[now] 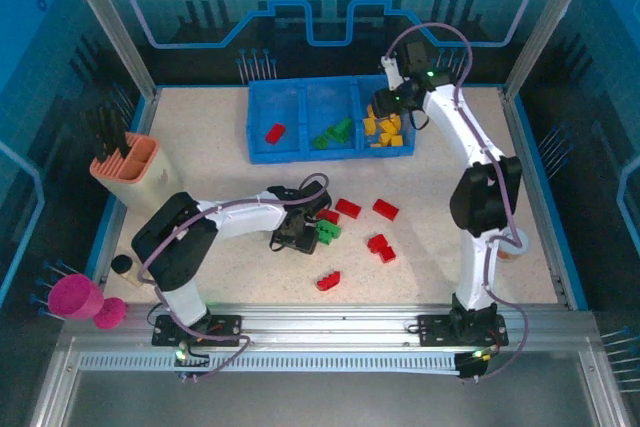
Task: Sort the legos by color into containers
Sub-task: Pick up the lego from the middle-left of the table, then place the lego in the container.
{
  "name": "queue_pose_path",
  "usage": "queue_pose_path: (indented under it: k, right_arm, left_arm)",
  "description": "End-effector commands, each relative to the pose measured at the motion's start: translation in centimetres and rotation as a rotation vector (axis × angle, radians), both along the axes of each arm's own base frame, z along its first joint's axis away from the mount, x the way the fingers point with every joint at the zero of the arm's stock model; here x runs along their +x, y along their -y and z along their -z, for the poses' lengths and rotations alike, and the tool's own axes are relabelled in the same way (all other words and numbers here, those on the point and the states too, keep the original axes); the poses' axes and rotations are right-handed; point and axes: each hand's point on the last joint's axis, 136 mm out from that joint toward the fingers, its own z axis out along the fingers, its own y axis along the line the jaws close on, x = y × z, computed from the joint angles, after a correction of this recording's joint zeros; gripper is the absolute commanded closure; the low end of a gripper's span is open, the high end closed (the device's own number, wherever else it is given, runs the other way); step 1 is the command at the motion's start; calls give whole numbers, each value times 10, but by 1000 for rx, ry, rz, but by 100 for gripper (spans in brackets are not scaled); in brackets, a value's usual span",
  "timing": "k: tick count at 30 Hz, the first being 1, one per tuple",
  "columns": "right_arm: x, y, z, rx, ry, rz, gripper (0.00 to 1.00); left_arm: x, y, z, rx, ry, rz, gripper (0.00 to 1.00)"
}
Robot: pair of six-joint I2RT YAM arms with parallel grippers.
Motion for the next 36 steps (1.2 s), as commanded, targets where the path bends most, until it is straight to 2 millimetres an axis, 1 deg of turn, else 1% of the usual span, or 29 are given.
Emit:
queue_pose_path:
  k: [1, 3, 6, 9, 10, 12, 14, 18, 20, 22, 25, 27, 30, 33, 35, 36]
  right_arm:
    - [-18, 8, -13, 34, 14, 20, 34]
    - [-31, 10, -12, 42, 5, 30, 34]
    - [-51, 13, -8, 57, -16, 46, 33]
    - [-71, 15, 6, 73, -57, 56, 33]
    - [-79, 15, 12, 77, -75, 58, 33]
    - [-92, 14, 24, 76, -111, 56, 33]
    - [-108, 12, 36, 83, -154, 45, 32]
    - [-138, 1, 48, 124, -196, 0, 31]
    - [-155, -6, 51, 137, -220, -23, 30]
    - [-173, -11, 55, 140, -244, -46, 30]
    - [-198, -9, 62, 122, -284, -24, 30]
    - [-216, -3, 68, 131, -317, 35, 30]
    - [-244, 0, 80, 171, -360, 96, 30]
    - [-270, -1, 95, 179, -395, 108, 30]
    - [-283, -3, 102, 179, -411, 106, 30]
    - [-289, -3, 105, 175, -416, 107, 29]
  left_arm:
    - [-9, 15, 10, -47, -64, 37, 57]
    - [-10, 13, 11, -39, -73, 41, 65]
    - [-7, 12, 2, -28, -59, 49, 74]
    - [4, 12, -21, -15, -8, 60, 77]
    - [11, 13, -32, -15, 17, 66, 77]
    - [26, 16, -57, -26, 67, 67, 77]
    - [45, 23, -88, -60, 126, 68, 77]
    - [87, 34, -140, -127, 242, 58, 77]
    - [115, 40, -159, -156, 294, 46, 77]
    - [142, 45, -173, -187, 338, 33, 77]
    - [183, 50, -178, -193, 384, 13, 77]
    - [209, 50, -177, -185, 400, -8, 77]
    - [243, 49, -167, -183, 407, -35, 77]
    - [270, 48, -153, -175, 398, -58, 77]
    - [282, 50, -145, -186, 391, -65, 77]
    - [288, 51, -137, -184, 382, -68, 77]
